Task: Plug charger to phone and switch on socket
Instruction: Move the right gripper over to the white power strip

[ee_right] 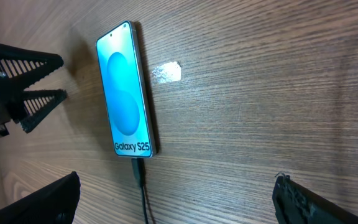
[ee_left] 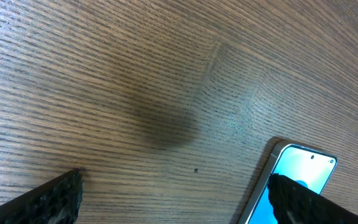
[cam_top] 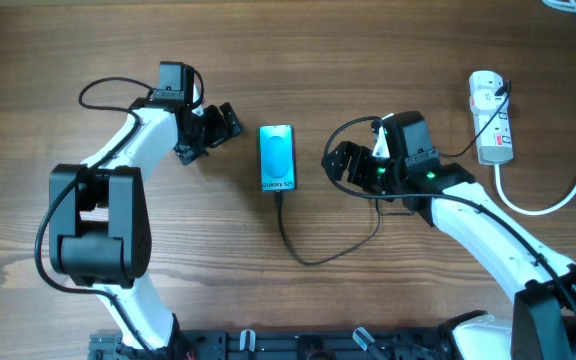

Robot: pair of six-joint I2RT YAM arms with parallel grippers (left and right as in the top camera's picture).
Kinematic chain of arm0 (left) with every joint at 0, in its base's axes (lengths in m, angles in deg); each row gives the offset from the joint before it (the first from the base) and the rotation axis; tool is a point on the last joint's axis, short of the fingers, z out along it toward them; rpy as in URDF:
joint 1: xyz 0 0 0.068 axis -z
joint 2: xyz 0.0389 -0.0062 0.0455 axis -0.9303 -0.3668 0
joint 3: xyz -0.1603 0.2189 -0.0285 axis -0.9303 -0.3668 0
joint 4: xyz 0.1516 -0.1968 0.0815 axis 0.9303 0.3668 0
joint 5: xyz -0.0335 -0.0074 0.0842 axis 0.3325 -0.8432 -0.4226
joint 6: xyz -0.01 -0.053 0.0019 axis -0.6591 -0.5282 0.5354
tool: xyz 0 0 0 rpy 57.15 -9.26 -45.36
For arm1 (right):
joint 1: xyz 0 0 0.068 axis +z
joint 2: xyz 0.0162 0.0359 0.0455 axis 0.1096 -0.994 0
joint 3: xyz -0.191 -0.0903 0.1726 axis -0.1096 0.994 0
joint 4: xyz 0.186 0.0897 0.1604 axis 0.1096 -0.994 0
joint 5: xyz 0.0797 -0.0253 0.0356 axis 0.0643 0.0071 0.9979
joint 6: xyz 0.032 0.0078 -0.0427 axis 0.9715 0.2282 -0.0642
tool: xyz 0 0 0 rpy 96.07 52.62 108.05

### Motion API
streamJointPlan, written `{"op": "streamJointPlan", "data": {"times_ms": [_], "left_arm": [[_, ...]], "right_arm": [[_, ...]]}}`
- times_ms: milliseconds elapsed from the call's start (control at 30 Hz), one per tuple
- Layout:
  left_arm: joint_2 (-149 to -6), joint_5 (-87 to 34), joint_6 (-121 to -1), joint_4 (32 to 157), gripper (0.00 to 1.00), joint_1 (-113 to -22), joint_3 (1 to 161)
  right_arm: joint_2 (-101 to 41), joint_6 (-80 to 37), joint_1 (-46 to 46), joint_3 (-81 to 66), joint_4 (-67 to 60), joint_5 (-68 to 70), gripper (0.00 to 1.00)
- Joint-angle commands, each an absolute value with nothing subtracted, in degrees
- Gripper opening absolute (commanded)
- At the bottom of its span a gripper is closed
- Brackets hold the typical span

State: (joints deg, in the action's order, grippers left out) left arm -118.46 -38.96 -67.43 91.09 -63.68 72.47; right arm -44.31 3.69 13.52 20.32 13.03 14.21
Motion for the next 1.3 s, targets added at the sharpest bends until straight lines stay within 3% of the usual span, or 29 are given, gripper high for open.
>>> {"op": "streamJointPlan", "data": {"times_ms": [0, 233, 433, 733, 1033, 1267], "left_arm": [[-119.3, -40.0, -67.6, 92.1, 1.0, -63.8, 71.6], [-119.3, -40.0, -67.6, 92.1, 1.0, -63.8, 71.6], [-119.3, -40.0, -67.6, 92.1, 1.0, -63.8, 71.6], [-119.3, -40.0, -67.6, 92.0, 1.0, -63.8, 71.6], [-119.3, -40.0, -67.6, 92.1, 1.0, -63.8, 71.6], [-119.3, -40.0, -67.6, 92.1, 1.0, -63.8, 71.6]], "right_arm": [[-43.0, 3.2, 12.9, 16.9, 9.1, 13.5, 0.99], [-42.6, 0.9, 9.4, -17.7, -31.3, -5.3, 0.99], [-47.1, 9.6, -0.3, -20.0, -44.5, -16.4, 1.0], [-56.3, 9.7, -20.4, -20.0, -37.1, -18.1, 1.0], [-59.1, 12.0, -24.6, -19.0, -28.1, -17.8, 1.0], [-72.7, 12.9, -27.4, -19.0, -22.9, -16.9, 1.0]]}}
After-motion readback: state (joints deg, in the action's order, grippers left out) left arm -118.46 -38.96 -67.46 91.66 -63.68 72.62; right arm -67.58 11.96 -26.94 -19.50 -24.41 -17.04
